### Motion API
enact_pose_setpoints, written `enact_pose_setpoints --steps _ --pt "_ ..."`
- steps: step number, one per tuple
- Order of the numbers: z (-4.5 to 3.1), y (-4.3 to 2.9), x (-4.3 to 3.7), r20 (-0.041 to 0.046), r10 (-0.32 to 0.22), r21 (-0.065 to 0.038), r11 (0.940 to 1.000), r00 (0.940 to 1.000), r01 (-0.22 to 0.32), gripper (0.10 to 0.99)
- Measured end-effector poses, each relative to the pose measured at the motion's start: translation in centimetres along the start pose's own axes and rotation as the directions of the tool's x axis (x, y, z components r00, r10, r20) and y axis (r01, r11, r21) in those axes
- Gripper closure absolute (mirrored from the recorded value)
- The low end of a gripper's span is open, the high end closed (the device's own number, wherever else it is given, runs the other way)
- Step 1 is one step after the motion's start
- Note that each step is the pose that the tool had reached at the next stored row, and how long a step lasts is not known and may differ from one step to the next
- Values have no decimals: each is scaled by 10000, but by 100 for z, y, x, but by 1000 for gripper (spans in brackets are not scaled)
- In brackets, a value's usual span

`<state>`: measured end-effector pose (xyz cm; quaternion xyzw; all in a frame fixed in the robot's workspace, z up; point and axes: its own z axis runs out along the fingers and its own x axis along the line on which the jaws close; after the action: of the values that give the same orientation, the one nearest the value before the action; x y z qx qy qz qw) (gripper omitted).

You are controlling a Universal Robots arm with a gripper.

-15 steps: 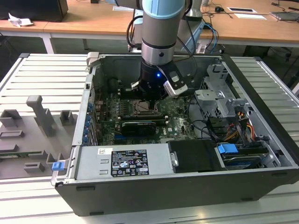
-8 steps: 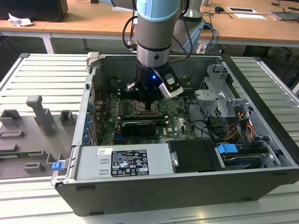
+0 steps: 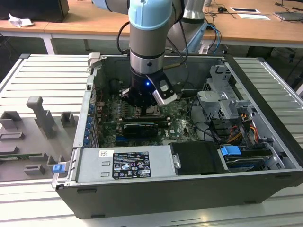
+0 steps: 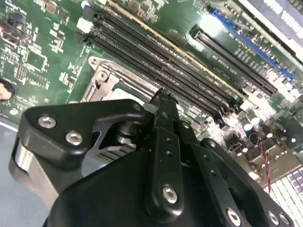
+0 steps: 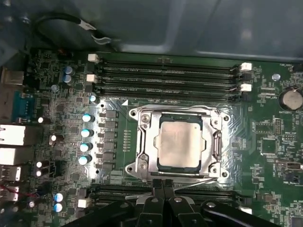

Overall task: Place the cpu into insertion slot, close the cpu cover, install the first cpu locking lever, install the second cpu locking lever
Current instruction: 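Install the second cpu locking lever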

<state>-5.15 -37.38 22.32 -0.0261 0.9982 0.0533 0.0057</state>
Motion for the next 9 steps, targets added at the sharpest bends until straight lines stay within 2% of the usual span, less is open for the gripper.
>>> enact_pose_setpoints --steps 1,4,6,9 --pt "-1 -12 9 4 1 -84 10000 10000 -1 980" --pt "-2 -62 36 26 1 -236 9997 10000 -1 980" --pt "-3 -94 75 61 1 -428 9991 10000 1 980" --pt "-1 -105 142 106 -2 -582 9983 9999 8 980"
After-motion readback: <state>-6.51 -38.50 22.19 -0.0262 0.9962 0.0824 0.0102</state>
